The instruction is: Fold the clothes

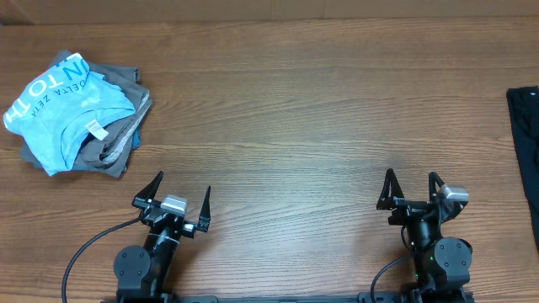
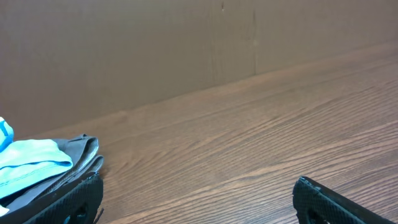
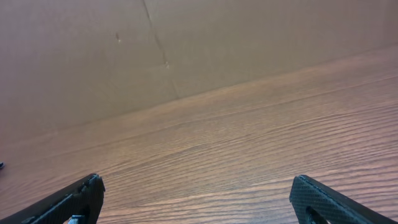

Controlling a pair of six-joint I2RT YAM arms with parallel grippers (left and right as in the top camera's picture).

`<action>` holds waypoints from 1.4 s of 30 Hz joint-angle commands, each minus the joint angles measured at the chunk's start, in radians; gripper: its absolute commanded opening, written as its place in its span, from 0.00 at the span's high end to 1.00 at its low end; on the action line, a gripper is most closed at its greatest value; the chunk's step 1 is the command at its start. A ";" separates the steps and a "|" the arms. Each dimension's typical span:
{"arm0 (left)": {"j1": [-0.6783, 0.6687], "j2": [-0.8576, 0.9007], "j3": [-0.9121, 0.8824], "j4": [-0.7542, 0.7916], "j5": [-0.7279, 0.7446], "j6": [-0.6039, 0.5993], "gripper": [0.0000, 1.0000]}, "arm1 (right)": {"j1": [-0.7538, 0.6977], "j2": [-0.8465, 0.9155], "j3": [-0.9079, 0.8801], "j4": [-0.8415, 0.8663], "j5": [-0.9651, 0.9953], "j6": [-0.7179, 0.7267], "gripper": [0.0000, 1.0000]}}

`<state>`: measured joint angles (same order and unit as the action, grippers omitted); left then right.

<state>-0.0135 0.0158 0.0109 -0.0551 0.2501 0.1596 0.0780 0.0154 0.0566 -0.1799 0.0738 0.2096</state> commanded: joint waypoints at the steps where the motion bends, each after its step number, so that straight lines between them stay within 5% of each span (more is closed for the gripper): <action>1: -0.006 -0.011 -0.006 0.004 -0.006 -0.010 0.00 | -0.006 -0.011 -0.005 0.006 -0.005 0.007 0.00; 17: -0.006 -0.011 -0.006 0.004 0.017 -0.011 0.00 | -0.006 -0.011 -0.005 0.006 -0.010 0.007 0.00; 23: -0.006 -0.011 -0.006 0.005 0.038 -0.113 0.00 | -0.006 -0.011 -0.005 0.006 -0.017 0.007 0.00; 28: -0.006 -0.011 0.014 0.007 0.193 -0.190 0.00 | -0.006 -0.011 -0.001 0.118 -0.257 0.007 0.00; 34: -0.006 -0.009 0.177 -0.001 0.242 -0.184 0.00 | -0.006 -0.006 0.109 0.231 -0.412 0.006 0.00; 42: -0.006 0.227 0.538 -0.260 0.138 -0.126 0.00 | -0.006 0.297 0.471 -0.079 -0.413 0.007 0.00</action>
<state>-0.0135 0.1314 0.4519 -0.2539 0.4294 0.0097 0.0780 0.1822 0.4007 -0.1936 -0.3195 0.2100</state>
